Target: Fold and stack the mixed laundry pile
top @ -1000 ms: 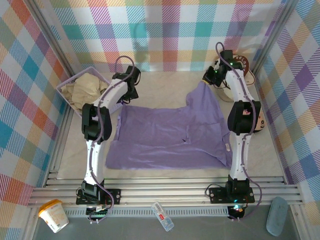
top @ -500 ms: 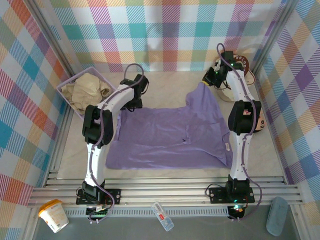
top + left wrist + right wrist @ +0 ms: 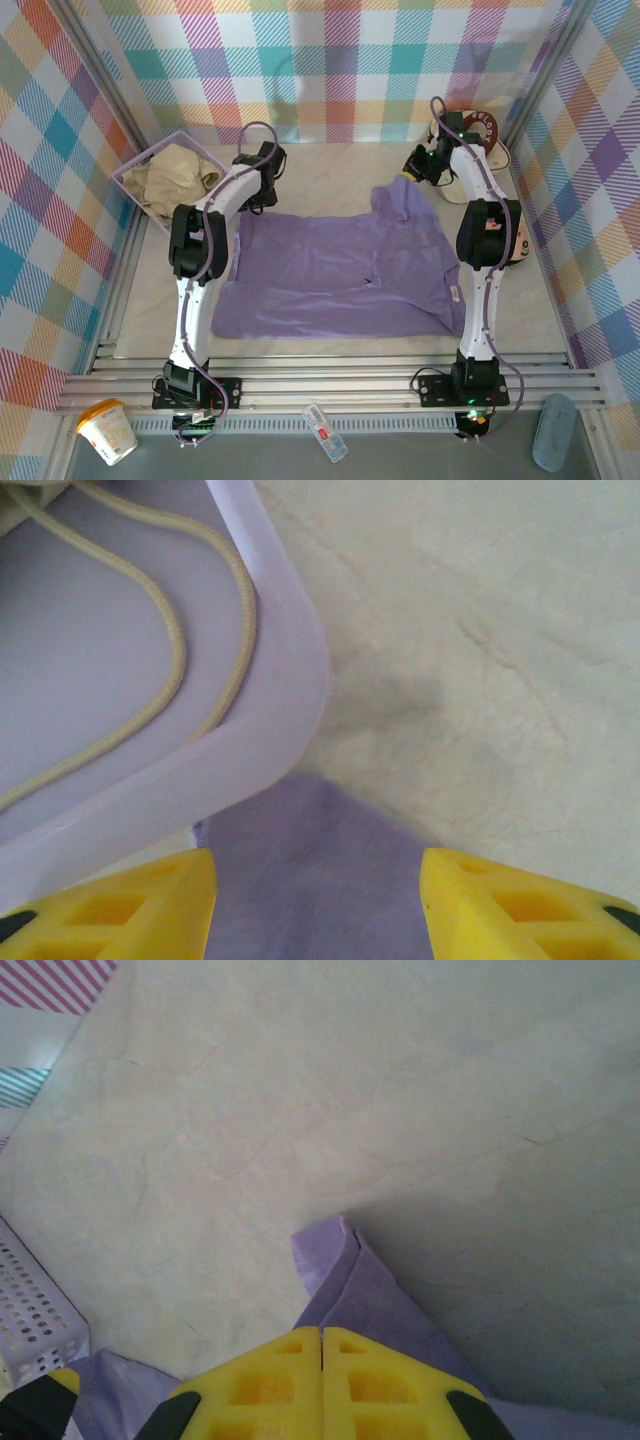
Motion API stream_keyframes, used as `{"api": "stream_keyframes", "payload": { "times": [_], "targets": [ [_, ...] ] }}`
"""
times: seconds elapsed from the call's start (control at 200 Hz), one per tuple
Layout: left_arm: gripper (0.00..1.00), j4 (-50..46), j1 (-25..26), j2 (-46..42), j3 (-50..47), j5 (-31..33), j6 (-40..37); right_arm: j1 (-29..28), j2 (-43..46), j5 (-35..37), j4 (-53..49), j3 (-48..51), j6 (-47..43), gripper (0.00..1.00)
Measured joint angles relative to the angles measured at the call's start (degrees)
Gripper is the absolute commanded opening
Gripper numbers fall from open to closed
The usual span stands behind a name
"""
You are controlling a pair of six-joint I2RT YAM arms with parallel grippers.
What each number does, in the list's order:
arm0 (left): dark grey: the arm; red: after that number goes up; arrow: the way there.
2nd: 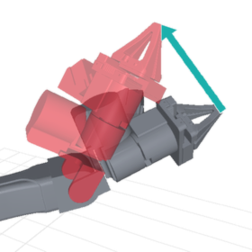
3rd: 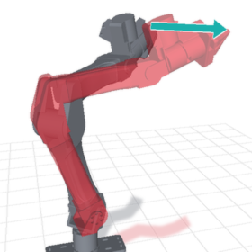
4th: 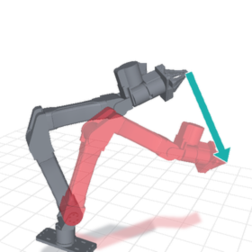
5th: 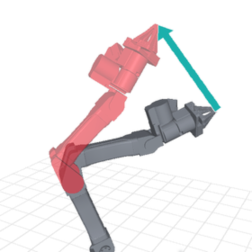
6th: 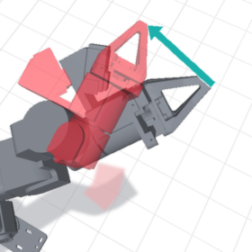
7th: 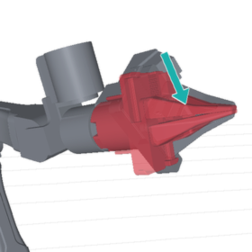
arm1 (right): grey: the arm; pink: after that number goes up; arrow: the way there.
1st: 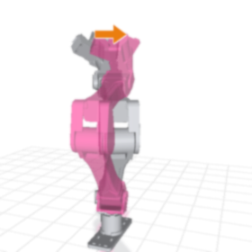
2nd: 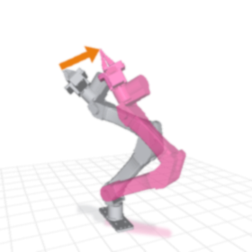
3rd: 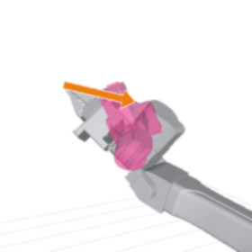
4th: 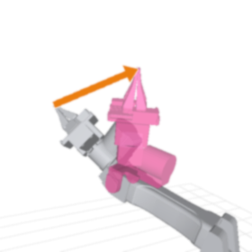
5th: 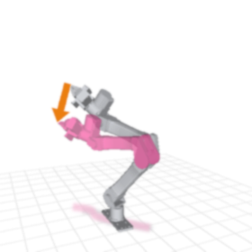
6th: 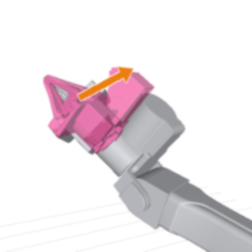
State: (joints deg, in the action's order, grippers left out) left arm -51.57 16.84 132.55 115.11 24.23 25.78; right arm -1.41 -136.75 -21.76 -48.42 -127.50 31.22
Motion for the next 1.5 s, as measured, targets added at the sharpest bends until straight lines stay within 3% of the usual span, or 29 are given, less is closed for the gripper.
{"api": "stream_keyframes", "payload": {
  "times": [0.16, 0.37, 0.8, 0.97, 1.12, 1.205, 1.265, 1.5],
  "targets": [
    [0.47, 1.0, 0.0, 2.4, 0.2, -0.7, -1.2, 0.0, 0.0, 0.0, 0.4, 1.3, 0.1, 0.00],
    [0.61, 0.8, -0.1, 2.9, -0.3, -1.1, -1.4, 0.0, 0.5, 0.0, 1.0, 1.3, 0.1, 0.00],
    [0.61, 1.4, 0.6, -7.6, -12.5, -0.6, -1.2, 0.0, 0.8, 0.0, 1.0, 2.7, 0.9, 0.00],
    [0.52, 4.5, 0.2, -6.3, -15.0, -1.2, -1.2, 0.0, 1.3, 0.0, 1.0, 3.3, 1.0, 0.00],
    [0.34, 7.2, -0.3, -4.2, -15.0, -1.2, -1.0, 0.0, 1.9, 0.0, 1.0, 3.5, 0.9, 0.00],
    [0.19, 8.3, -0.3, -3.7, -14.8, -1.2, -1.6, 0.0, 2.8, 0.0, 0.9, 4.0, 0.9, 0.00],
    [0.00, 8.7, -0.4, -3.7, -14.8, -1.5, -1.4, 0.0, 3.9, 0.0, 0.8, 4.7, 0.9, 0.00],
    [0.00, 8.9, -0.5, -4.3, -15.4, -2.3, -2.3, 0.0, 12.5, 0.0, 1.6, 14.3, 0.7, 0.00]
  ]
}}
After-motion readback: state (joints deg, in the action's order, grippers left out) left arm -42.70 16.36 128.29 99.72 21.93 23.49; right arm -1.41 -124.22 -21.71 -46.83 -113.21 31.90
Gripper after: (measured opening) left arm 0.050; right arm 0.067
